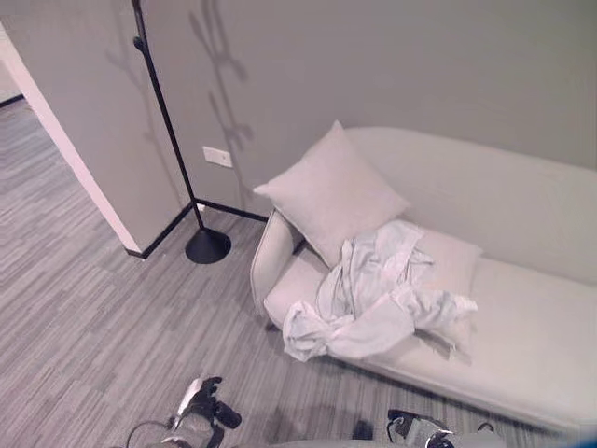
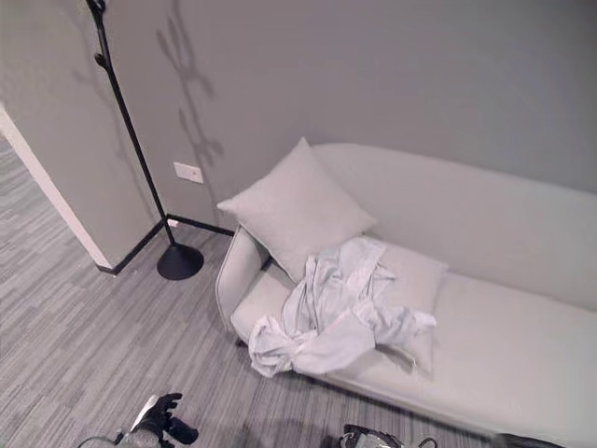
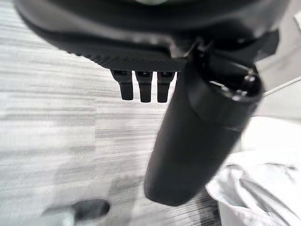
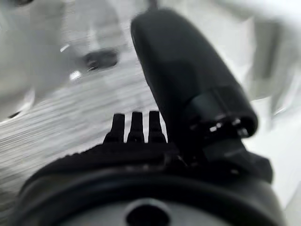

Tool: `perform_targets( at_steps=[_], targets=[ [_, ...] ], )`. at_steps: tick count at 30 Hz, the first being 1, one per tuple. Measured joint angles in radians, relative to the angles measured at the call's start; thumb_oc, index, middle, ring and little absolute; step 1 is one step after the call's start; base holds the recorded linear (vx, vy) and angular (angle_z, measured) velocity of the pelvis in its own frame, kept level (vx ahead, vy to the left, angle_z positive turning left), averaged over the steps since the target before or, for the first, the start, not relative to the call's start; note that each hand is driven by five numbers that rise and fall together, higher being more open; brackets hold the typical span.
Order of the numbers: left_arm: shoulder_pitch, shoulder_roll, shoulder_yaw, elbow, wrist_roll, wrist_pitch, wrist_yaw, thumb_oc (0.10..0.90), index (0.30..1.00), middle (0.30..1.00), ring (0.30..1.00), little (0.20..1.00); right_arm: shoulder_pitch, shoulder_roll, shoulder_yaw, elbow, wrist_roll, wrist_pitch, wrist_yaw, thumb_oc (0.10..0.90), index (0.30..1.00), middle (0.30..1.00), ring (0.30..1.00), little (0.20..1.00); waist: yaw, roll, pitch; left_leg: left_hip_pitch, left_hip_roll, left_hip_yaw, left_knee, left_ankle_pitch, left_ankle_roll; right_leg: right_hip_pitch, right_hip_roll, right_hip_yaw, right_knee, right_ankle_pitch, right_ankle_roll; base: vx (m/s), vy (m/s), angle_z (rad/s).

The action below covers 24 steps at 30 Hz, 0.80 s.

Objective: Hang the clothes on the sofa on the clothes rack.

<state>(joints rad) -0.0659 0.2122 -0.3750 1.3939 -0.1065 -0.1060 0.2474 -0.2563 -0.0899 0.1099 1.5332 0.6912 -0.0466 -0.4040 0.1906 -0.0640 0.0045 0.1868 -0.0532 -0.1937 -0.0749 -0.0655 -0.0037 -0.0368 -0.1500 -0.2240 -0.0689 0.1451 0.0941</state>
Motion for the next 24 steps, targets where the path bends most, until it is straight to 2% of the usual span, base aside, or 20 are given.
perform_targets(
  at_steps=[1,3,4,5,6,7,9,13,17,21,24],
  targets=[
    [0.005,-0.005,0.0,0.003,0.0,0.007,-0.003,0.8,0.9,0.9,0.9,0.9,-0.002,-0.003,0.0,-0.007,0.0,0.0,0.01,0.8,0.9,0.9,0.9,0.9,0.0,-0.008,-0.007,-0.007,0.007,-0.004,0.022,-0.01,-0.015,0.016,0.015,-0.013,-0.025,0.017,-0.016,0.1,-0.065,0.28],
    [0.05,-0.011,0.01,0.013,0.0,0.02,-0.019,0.8,0.9,0.9,0.9,0.9,-0.025,-0.021,0.003,-0.023,0.0,-0.001,0.027,0.8,0.9,0.9,0.9,0.9,0.027,0.0,-0.003,-0.051,0.023,0.004,0.103,-0.043,-0.064,0.021,0.032,-0.018,-0.025,0.003,-0.048,0.09,-0.055,0.15],
    [0.059,-0.012,0.006,0.012,0.005,0.026,-0.022,0.8,0.9,0.9,0.9,0.9,-0.031,-0.034,0.005,-0.025,0.0,-0.002,0.035,0.8,0.9,0.9,0.9,0.9,0.026,0.001,-0.001,-0.074,0.027,0.003,0.128,-0.065,-0.074,0.021,0.032,-0.031,-0.025,-0.001,-0.054,0.05,-0.021,0.33],
    [0.061,-0.014,0.003,0.011,0.014,0.027,-0.026,0.8,0.9,0.9,0.9,0.9,-0.033,-0.043,0.009,-0.027,0.0,-0.003,0.039,0.8,0.9,0.9,0.9,0.9,0.025,0.007,0.0,-0.095,0.032,0.009,0.138,-0.077,-0.064,0.021,0.033,-0.046,-0.025,-0.006,-0.061,0.07,-0.027,0.65],
    [0.061,-0.018,-0.01,-0.001,0.042,0.024,-0.033,0.8,0.9,0.9,0.9,0.9,-0.036,-0.075,0.007,-0.027,0.0,-0.004,0.044,0.8,0.9,0.9,0.9,0.9,0.039,0.027,0.005,-0.135,0.052,0.018,0.116,-0.072,-0.058,0.021,0.035,-0.077,-0.025,-0.012,-0.064,0.06,-0.018,0.63],
    [0.063,-0.018,-0.009,-0.014,0.042,0.022,-0.033,0.8,0.9,0.9,0.9,0.9,-0.037,-0.088,0.007,-0.026,0.0,-0.005,0.044,0.8,0.9,0.9,0.9,0.9,0.056,0.033,0.009,-0.149,0.06,0.028,0.118,-0.039,-0.053,0.023,0.035,-0.089,-0.025,-0.016,-0.06,0.05,-0.015,0.6],
    [0.056,-0.014,-0.001,-0.014,0.038,0.02,-0.032,0.8,0.9,0.9,0.9,0.9,-0.038,-0.095,-0.002,-0.022,0.0,-0.007,0.048,0.8,0.9,0.9,0.9,0.9,0.076,0.031,0.009,-0.15,0.053,-0.001,0.102,-0.017,-0.042,0.028,0.028,-0.117,-0.025,-0.018,-0.056,0.02,-0.007,0.41],
    [0.054,0.012,-0.001,-0.01,0.034,0.021,-0.032,0.8,0.9,0.9,0.9,0.9,-0.048,-0.053,-0.024,-0.015,0.002,-0.008,0.056,0.8,0.9,0.9,0.9,0.9,0.101,-0.009,0.013,-0.18,0.051,-0.054,0.087,0.006,-0.048,0.018,0.024,-0.169,-0.025,-0.023,-0.054,0.02,-0.003,0.42],
    [0.024,0.011,-0.029,-0.02,0.035,0.019,-0.037,0.8,0.9,0.9,0.9,0.9,-0.061,-0.054,-0.043,-0.005,0.018,-0.009,0.06,0.8,0.9,0.9,0.9,0.9,0.116,-0.008,0.018,-0.238,0.042,-0.112,0.11,0.019,-0.059,-0.004,0.018,-0.226,-0.025,-0.028,-0.051,-0.05,0.009,0.42],
    [-0.015,-0.003,-0.125,-0.033,0.04,0.017,-0.046,0.8,0.9,0.9,0.9,0.9,-0.132,-0.085,-0.051,0.002,0.067,-0.024,0.067,0.8,0.9,0.9,0.9,0.9,0.138,0.028,0.044,-0.362,0.031,-0.16,0.155,0.035,-0.076,-0.08,0.017,-0.269,-0.025,-0.019,-0.05,-0.11,0.022,0.38],
    [-0.033,-0.012,-0.158,-0.052,0.042,0.016,-0.054,0.8,0.9,0.9,0.9,0.9,-0.195,-0.104,-0.049,0.003,0.07,-0.027,0.068,0.8,0.9,0.9,0.9,0.9,0.147,0.056,0.077,-0.42,0.024,-0.184,0.17,0.042,-0.086,-0.119,0.02,-0.291,-0.025,-0.014,-0.052,-0.12,0.068,0.21]
  ],
)
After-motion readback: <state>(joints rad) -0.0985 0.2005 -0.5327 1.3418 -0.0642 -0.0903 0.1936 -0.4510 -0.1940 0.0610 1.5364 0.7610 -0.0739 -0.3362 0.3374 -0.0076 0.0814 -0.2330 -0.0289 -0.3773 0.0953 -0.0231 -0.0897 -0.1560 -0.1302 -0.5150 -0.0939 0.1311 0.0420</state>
